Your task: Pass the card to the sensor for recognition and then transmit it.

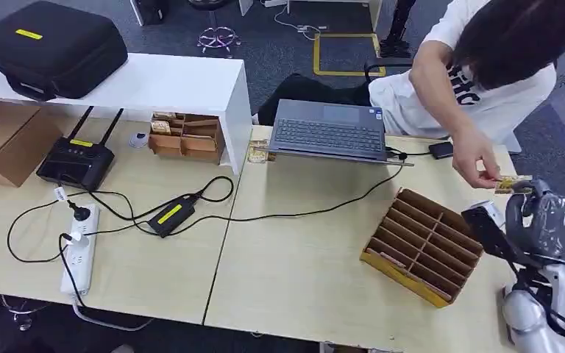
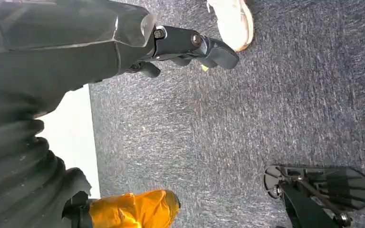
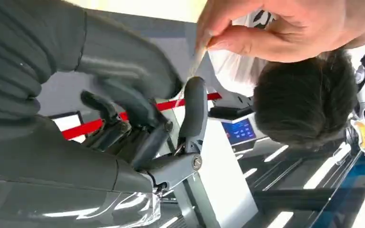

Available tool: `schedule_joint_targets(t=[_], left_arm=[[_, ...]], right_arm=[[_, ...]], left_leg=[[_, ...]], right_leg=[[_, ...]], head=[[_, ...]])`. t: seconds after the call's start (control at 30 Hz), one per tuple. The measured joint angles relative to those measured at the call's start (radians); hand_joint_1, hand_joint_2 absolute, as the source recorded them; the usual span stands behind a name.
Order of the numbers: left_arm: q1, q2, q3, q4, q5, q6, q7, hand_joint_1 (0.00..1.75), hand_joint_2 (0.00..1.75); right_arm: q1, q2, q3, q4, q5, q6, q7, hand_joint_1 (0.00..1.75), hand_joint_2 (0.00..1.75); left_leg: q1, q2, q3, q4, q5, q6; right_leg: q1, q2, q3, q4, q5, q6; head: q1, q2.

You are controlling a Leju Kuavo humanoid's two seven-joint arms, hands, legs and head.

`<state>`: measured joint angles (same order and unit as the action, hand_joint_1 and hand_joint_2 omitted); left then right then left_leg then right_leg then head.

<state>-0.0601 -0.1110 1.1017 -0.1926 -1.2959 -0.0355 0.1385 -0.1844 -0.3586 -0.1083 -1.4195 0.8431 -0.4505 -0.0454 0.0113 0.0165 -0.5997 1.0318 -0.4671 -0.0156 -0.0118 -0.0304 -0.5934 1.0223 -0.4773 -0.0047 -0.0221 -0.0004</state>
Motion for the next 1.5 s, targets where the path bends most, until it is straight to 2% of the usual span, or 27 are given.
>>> schedule_joint_targets(t=[0.43,0.63,0.7,0.8,0.83,0.87,0.9,0.97,1.2,1.33,1.5], left_arm=[[0.000,0.000,0.001,0.000,0.000,-0.002,-0.001,0.00,1.75],[0.000,0.000,0.002,0.000,0.001,0.000,-0.001,0.00,1.75],[0.000,0.000,0.002,0.000,0.001,0.001,-0.004,0.00,1.75],[0.000,0.000,0.002,0.000,0.000,0.000,-0.009,0.00,1.75],[0.000,0.000,0.002,0.000,-0.003,-0.002,-0.011,0.00,1.75],[0.000,0.002,0.002,0.000,-0.008,-0.004,-0.012,0.00,1.75],[0.000,0.002,0.002,0.000,-0.012,-0.005,-0.014,0.00,1.75],[0.000,0.004,0.002,0.000,-0.018,-0.005,-0.015,0.00,1.75],[-0.002,0.007,0.002,0.000,-0.032,-0.003,-0.012,0.00,1.75],[-0.003,0.007,0.002,0.000,-0.032,-0.002,-0.007,0.00,1.75],[-0.002,0.007,0.002,0.000,-0.032,0.005,-0.007,0.00,1.75]], right_arm=[[0.010,0.000,0.011,0.005,-0.044,0.011,-0.025,0.00,1.75],[0.024,0.000,0.008,-0.008,-0.079,-0.018,-0.031,0.00,1.75],[0.029,0.002,-0.003,-0.016,-0.172,-0.004,-0.066,0.00,1.75],[0.030,0.007,-0.037,-0.025,-0.418,0.083,-0.165,0.00,1.75],[0.029,0.010,-0.055,-0.025,-0.502,0.120,-0.195,0.00,1.75],[0.026,0.017,-0.087,-0.023,-0.666,0.193,-0.241,0.00,1.75],[0.018,0.025,-0.121,-0.018,-0.780,0.223,-0.256,0.00,1.75],[-0.009,0.040,-0.218,0.015,-0.926,0.231,-0.265,0.00,1.75],[-0.065,0.062,-0.496,0.140,-1.209,0.254,-0.269,0.00,1.75],[-0.073,0.075,-0.624,0.195,-1.317,0.236,-0.274,0.00,1.75],[-0.059,0.098,-0.767,0.233,-1.376,0.167,-0.303,0.00,1.75]], left_leg=[[0.000,0.000,0.000,0.000,0.000,0.000],[0.000,0.000,0.000,0.000,0.000,0.000],[0.000,0.000,0.000,0.000,0.000,0.000],[0.000,0.001,0.000,0.000,0.000,0.000],[0.000,0.001,0.000,0.000,0.000,0.000],[0.000,0.000,0.000,0.000,0.000,0.000],[0.000,0.000,0.000,0.000,0.000,0.000],[-0.001,-0.001,0.000,0.000,0.000,0.001],[-0.001,-0.001,0.000,0.000,0.000,0.001],[-0.001,-0.001,0.000,0.000,0.000,0.001],[-0.001,-0.001,0.000,0.000,-0.001,0.001]], right_leg=[[0.000,0.000,0.000,0.000,0.000,0.000],[0.000,0.000,0.000,0.000,0.000,0.000],[0.000,0.000,0.000,0.000,0.000,0.000],[0.000,0.000,0.000,0.000,0.000,0.000],[0.000,0.000,0.000,0.000,0.000,0.000],[0.000,0.000,0.000,0.000,0.000,0.000],[0.000,0.000,0.000,0.000,0.000,0.000],[-0.001,-0.001,0.000,0.000,0.000,0.000],[-0.001,-0.001,0.000,0.000,0.000,0.000],[-0.001,-0.001,0.000,0.000,0.000,0.000],[-0.001,-0.001,-0.001,0.000,0.000,0.000]], head=[[0.000,0.000],[0.000,0.000],[0.000,0.000],[0.000,0.000],[0.000,0.000],[0.000,0.000],[0.000,0.000],[0.000,0.000],[0.000,0.000],[0.000,0.000],[0.000,0.000]])
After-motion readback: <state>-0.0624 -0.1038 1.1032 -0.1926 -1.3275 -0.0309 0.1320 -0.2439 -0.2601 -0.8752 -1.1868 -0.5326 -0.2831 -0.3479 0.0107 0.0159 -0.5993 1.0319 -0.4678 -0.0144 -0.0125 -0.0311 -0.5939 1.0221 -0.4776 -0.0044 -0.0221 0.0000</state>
